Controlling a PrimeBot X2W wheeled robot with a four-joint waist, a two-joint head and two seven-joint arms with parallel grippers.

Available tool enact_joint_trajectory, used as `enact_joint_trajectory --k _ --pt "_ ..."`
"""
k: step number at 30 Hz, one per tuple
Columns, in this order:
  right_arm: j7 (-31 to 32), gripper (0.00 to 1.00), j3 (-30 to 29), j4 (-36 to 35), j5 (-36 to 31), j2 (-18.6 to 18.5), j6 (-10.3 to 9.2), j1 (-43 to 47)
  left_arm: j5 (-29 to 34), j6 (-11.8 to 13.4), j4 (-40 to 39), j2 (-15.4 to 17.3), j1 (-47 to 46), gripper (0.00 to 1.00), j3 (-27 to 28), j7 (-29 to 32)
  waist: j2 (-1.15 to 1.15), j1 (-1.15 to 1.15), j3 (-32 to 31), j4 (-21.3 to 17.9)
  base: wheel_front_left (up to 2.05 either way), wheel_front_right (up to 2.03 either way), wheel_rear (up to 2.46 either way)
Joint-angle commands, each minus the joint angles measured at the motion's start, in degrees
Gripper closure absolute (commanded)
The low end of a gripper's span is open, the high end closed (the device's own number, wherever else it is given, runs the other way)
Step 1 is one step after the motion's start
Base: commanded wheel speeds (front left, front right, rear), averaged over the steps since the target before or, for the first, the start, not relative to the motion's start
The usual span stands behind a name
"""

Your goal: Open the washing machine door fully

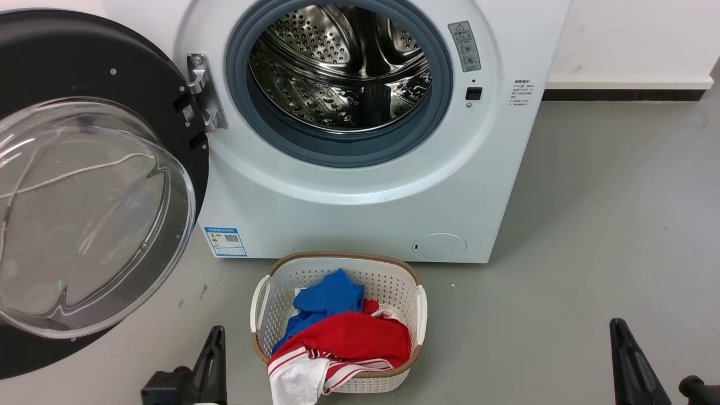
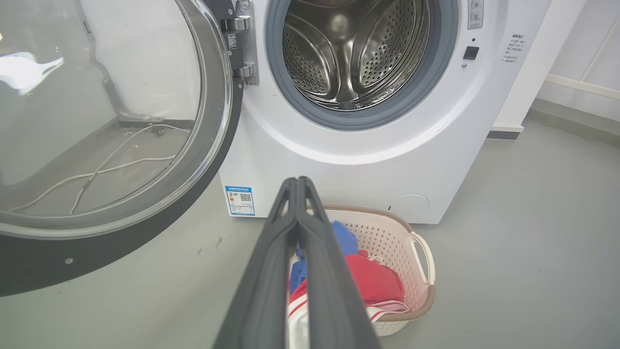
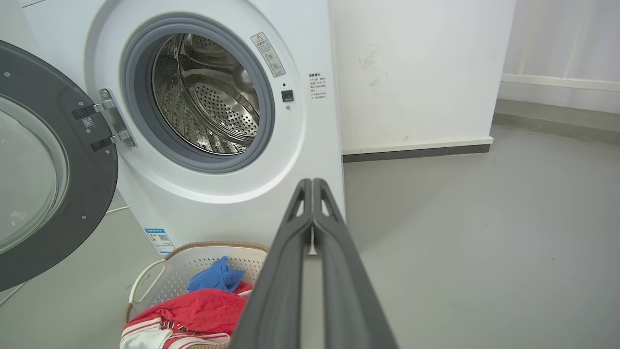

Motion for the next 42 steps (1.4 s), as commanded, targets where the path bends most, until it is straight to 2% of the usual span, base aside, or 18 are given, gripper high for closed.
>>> enact_joint_trajectory --k 1,20,42 --pt "0.3 1.00 0.1 -0.5 2.4 -0.2 0.00 -0.8 -2.2 -0.3 -0.6 0.1 -1.3 1.00 0.5 0.4 0.00 0.00 0.0 0.0 0.00 0.00 0.00" --pt "4.3 1.00 1.0 3.4 23.7 -1.3 0.00 -5.6 -23.3 -1.7 0.3 0.1 -4.1 1.00 2.0 5.3 0.00 0.00 0.3 -0.4 0.00 0.00 0.00" --pt "8.4 1.00 1.3 6.8 42.7 -1.8 0.00 -9.8 -42.6 -3.1 1.5 0.1 -6.8 1.00 3.6 10.0 0.00 0.00 0.6 -0.9 0.00 0.00 0.00"
